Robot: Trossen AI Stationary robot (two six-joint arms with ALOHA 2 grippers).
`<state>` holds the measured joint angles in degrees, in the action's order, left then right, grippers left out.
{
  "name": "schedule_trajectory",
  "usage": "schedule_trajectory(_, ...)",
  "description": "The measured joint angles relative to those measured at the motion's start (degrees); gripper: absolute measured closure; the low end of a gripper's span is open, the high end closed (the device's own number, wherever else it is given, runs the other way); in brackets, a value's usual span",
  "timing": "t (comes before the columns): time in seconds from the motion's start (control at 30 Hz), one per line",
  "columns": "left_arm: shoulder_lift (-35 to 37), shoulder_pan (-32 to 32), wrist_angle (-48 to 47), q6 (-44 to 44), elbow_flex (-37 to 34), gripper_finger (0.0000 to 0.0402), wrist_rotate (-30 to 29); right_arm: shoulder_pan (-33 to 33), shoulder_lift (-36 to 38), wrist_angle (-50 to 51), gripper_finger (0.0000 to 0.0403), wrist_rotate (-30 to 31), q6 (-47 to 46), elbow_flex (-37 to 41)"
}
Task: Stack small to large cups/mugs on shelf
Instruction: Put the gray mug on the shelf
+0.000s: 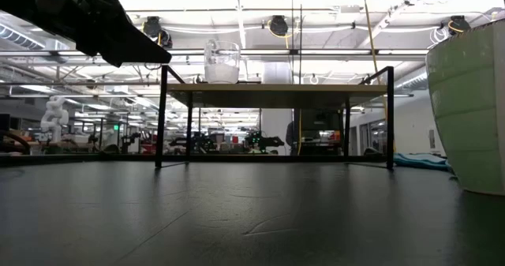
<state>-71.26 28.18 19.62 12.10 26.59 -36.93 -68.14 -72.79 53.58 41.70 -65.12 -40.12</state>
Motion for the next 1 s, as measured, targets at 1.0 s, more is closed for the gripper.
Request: schedule_trajectory(1.0,0.0,0.0,0.5,0.0,0.0,0.0394,0.0,6.7,0.0,-14.6,0.0403,-1.2,-12.4,10.1)
